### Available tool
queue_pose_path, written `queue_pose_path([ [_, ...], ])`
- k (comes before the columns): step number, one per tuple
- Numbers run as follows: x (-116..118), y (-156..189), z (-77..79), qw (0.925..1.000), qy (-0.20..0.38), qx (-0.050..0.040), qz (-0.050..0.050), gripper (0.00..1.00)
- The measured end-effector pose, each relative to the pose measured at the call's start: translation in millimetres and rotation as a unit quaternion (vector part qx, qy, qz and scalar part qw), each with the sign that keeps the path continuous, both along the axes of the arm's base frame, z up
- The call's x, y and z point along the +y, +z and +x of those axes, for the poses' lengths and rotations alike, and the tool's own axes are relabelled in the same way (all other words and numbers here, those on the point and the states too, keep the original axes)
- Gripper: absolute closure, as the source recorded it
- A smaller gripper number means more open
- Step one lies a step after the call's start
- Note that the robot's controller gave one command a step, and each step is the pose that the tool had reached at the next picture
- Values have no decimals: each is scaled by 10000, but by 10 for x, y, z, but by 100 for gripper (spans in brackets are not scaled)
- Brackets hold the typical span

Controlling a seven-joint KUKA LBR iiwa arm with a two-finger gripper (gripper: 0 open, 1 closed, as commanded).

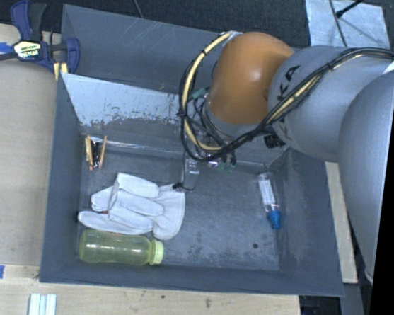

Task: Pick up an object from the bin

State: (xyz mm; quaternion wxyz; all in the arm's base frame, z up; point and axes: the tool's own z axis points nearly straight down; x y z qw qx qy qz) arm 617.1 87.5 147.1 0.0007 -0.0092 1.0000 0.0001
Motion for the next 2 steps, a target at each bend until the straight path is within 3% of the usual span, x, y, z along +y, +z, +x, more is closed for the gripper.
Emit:
queue_pose_path([
  [1,221,-306,13,9998,-220,-34,8,0],
  [2,381,-430,35,9998,183,7,-10,0],
])
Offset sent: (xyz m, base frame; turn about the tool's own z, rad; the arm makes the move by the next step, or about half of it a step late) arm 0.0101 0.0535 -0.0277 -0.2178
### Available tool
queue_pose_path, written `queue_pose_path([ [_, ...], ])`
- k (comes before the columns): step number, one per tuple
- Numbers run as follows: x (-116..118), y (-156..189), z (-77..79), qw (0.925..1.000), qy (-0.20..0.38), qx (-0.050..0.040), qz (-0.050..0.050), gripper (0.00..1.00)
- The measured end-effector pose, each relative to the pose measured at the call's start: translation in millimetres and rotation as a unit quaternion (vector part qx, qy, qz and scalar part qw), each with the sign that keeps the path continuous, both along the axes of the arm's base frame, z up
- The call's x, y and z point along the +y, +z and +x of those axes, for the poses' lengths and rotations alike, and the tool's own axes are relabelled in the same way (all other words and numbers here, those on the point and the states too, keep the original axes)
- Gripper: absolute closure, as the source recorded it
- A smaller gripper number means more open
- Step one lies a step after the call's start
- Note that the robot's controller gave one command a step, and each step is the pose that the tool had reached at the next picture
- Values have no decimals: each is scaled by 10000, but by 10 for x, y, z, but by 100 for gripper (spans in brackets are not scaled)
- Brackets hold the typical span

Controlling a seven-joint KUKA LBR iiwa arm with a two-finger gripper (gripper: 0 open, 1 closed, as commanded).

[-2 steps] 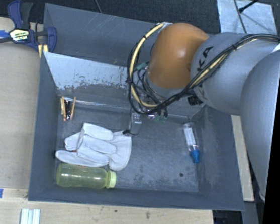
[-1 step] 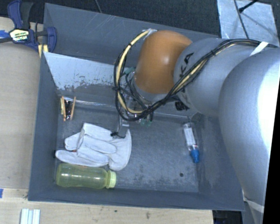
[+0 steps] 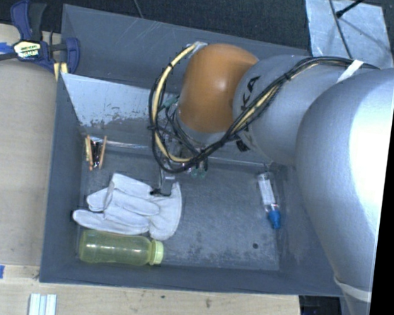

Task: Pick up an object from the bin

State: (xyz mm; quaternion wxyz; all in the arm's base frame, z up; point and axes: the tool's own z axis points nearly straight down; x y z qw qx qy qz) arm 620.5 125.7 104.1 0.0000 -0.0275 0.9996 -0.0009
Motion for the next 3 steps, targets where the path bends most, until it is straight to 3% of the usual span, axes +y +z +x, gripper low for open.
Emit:
queue_pose_path([
  [1,318,458,-70,9961,884,-3,8,0],
  [2,546,522,-348,9973,725,-64,22,0],
  [3,771,196,-453,9931,1171,-10,13,0],
])
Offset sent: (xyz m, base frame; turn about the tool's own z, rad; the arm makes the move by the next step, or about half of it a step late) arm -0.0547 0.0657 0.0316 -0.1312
